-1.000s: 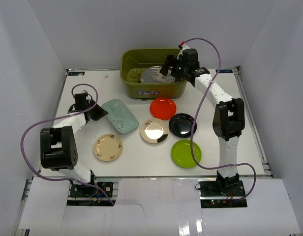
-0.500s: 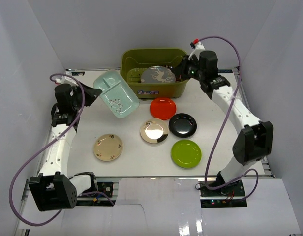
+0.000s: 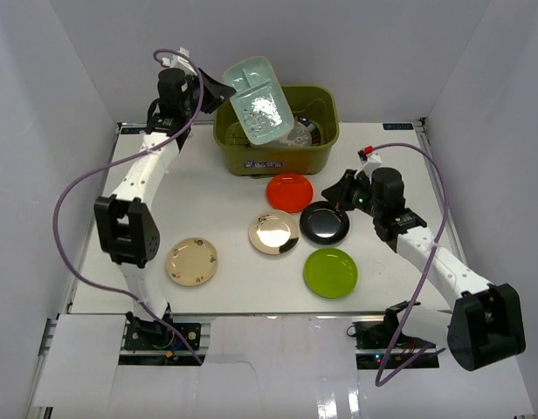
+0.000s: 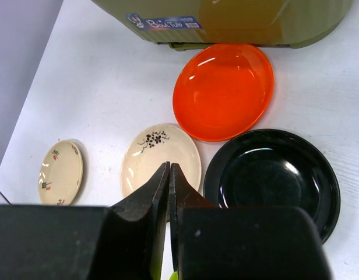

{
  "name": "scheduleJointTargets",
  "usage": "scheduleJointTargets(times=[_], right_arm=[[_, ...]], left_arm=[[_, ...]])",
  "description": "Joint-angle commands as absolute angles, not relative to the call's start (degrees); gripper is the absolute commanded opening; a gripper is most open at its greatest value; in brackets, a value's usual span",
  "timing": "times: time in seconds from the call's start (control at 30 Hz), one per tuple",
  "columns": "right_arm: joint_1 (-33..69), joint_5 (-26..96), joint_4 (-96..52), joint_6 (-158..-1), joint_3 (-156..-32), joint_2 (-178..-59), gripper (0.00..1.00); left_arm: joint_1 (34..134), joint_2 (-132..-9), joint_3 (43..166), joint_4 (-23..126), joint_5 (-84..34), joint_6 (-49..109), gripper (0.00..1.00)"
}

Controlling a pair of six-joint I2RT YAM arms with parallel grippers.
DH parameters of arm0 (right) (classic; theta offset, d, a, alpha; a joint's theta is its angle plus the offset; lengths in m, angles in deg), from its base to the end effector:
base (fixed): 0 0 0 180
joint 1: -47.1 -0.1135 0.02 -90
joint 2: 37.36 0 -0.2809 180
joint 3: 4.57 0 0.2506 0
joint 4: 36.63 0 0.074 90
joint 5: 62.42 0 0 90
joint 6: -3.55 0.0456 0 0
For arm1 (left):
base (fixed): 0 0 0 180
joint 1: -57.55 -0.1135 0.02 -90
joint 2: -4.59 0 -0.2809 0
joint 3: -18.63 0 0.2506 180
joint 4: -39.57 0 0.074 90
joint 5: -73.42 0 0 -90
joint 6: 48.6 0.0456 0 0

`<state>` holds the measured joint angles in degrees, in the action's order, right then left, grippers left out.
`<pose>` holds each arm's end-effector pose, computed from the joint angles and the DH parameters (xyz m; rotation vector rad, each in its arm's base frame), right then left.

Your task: Place the plates into the plastic bin on the countertop

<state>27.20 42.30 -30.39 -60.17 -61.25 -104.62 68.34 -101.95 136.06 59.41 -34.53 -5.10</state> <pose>0.2507 0.1031 0.2924 -0.0771 1.9302 0.7883 0.4512 -0.1003 0.4119 -0.3225 1.7984 -0.9930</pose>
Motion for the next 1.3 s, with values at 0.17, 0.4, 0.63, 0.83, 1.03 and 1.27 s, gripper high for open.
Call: scheduleJointTargets(times=[0.17, 0.4, 0.63, 0.83, 1.03, 1.27], right_arm=[[27.23, 40.41, -29.55, -62.98, -54.21, -93.88, 0.08], [27.14, 38.49, -23.22, -64.48, -48.49, -85.62, 0.08], [27.14, 33.48, -19.17, -65.27, -46.9, -85.61, 0.18], [27.14, 31.63, -18.2, -61.58, -44.44, -85.26, 0.51], [27.32, 30.66, -17.5, -59.74, -42.59, -85.35, 0.64], [29.6, 28.02, -20.13, -56.92, -40.75, -89.2, 0.78]], left_arm=[[69.77, -122.98, 161.66, 56.68, -30.98, -6.75, 0.0], [70.91, -131.38, 165.3, 55.72, -33.45, -8.78, 0.0], [72.4, -131.81, 159.93, 54.92, -34.42, -7.29, 0.05], [72.4, -131.55, 158.52, 55.71, -34.33, -6.68, 0.64], [72.14, -129.53, 157.82, 56.5, -34.59, -5.71, 0.86], [71.96, -119.8, 159.93, 57.47, -36.97, -0.45, 0.97]])
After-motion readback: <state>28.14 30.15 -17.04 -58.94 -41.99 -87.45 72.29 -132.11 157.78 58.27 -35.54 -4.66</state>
